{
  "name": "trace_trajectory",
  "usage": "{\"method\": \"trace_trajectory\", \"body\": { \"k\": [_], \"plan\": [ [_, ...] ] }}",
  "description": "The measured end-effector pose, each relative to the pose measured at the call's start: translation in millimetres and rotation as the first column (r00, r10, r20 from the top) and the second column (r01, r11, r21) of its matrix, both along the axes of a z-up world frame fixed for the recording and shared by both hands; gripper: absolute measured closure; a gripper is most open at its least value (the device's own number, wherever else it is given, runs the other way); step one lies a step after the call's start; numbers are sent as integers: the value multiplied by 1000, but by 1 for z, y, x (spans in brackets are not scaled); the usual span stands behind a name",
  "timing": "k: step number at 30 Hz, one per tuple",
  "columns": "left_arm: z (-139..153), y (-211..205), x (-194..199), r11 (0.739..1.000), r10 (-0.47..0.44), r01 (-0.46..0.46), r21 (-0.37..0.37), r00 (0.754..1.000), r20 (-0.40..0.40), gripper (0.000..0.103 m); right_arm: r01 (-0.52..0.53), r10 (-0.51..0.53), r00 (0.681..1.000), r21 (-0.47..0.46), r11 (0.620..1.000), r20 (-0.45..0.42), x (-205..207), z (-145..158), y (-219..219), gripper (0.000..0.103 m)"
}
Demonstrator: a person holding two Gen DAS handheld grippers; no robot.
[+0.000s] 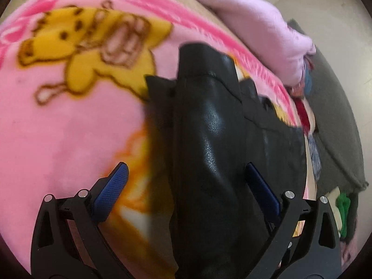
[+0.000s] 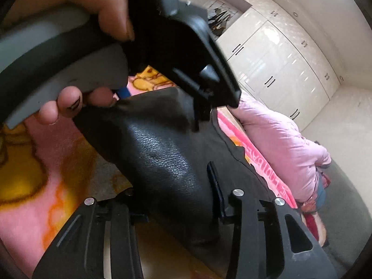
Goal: Fold large clothes
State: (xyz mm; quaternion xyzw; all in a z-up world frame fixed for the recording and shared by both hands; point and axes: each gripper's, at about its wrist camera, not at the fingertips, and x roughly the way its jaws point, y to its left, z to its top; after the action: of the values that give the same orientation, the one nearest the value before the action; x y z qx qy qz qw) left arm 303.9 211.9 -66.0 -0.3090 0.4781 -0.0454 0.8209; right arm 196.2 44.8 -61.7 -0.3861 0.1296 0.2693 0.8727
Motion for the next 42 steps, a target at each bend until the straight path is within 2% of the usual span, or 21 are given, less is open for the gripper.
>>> {"method": "trace_trajectory", "body": {
  "k": [4,5,6,8,14,19,22,24,26,28,29,31,32,34,36,37,39,40,42],
  "plan": [
    [1,0,-2,991,22,-22,-128,1000,-1,10,14,-13,1000,81,997,-12,4,14,-15,69],
    [2,-4,-2,985,21,-20,-172,1000,1,13,22,-21,1000,106,994,-18,4,18,-19,70],
    [5,-8,-3,979,17,-15,-203,1000,5,31,37,-32,999,149,988,-35,7,25,-27,71],
    [17,-24,-2,968,-7,15,-249,999,34,51,54,-43,997,203,978,-59,12,35,-38,72],
    [93,-85,1,991,-55,72,-117,987,150,51,109,-88,994,369,923,-72,24,75,-87,74],
    [137,-141,14,992,-99,110,-54,979,178,51,187,-114,979,528,828,-169,47,109,-149,75],
    [149,-181,28,990,-137,140,-10,977,166,51,263,-116,956,616,742,-268,63,117,-192,75],
    [152,-211,37,987,-163,163,14,973,161,49,319,-96,933,677,664,-346,73,116,-223,75],
    [155,-237,48,983,-185,182,35,970,160,45,364,-82,914,710,603,-398,75,112,-244,75],
    [155,-255,56,979,-203,197,56,968,150,40,426,-48,878,733,530,-476,86,104,-269,75],
    [153,-268,62,976,-214,206,71,967,135,36,471,-4,845,740,480,-534,97,97,-284,75],
    [145,-286,71,973,-227,221,66,967,115,35,534,65,789,734,421,-611,115,83,-301,75],
    [142,-295,76,973,-230,226,47,966,118,35,573,103,749,718,395,-655,126,73,-310,75],
    [140,-302,81,975,-222,221,22,965,138,31,676,183,641,661,326,-746,143,44,-327,75],
    [140,-305,79,978,-205,208,0,965,164,27,770,300,523,593,235,-798,160,10,-347,75],
    [139,-304,77,979,-202,206,-5,964,175,27,800,356,483,568,192,-800,166,-4,-356,75],
    [138,-303,75,979,-200,201,10,962,188,25,840,429,437,530,120,-791,171,-22,-371,75],
    [134,-298,72,981,-194,192,29,962,194,23,844,442,434,526,106,-785,171,-23,-375,76],
    [124,-284,62,985,-161,147,89,969,189,23,842,436,449,533,84,-780,168,-17,-383,75]
  ]
}}
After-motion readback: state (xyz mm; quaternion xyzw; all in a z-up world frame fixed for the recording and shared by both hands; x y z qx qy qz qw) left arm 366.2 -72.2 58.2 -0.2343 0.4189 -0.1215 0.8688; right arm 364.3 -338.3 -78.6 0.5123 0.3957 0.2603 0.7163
